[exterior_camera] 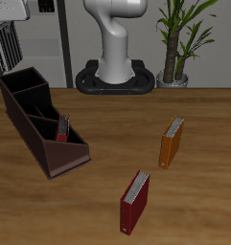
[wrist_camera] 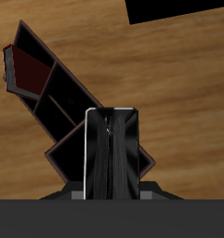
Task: Place the left red book into the right desk caddy's left compartment and place the striped book into the right desk caddy's right compartment
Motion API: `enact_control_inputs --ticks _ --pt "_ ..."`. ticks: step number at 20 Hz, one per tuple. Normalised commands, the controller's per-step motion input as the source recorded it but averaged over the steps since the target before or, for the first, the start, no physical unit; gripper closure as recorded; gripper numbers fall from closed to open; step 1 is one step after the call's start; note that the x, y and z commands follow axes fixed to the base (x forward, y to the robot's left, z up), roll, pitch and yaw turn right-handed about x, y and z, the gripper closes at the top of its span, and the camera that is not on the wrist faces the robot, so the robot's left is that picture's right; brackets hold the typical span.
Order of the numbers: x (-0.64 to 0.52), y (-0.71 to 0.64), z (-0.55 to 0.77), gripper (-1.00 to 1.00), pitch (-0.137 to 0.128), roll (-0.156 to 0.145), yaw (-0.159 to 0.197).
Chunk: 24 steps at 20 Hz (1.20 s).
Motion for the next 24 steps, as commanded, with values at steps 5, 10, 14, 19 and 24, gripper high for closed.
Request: enact_control_inputs --ticks 5,10,14,19,24 --pt "-0.02 0.02 -0.12 1.00 0.007 0.005 -0.009" --pt "0.02 0.05 -0.19 1.00 0.013 0.018 -0.007" --pt "0.01 0.14 -0.18 1.00 0.022 0.031 0.013" --pt "0.06 0.02 -0.17 1.00 0.019 0.007 -0.007" --pt "0.01 -0.02 -0.11 1.00 0.006 -0.001 -0.004"
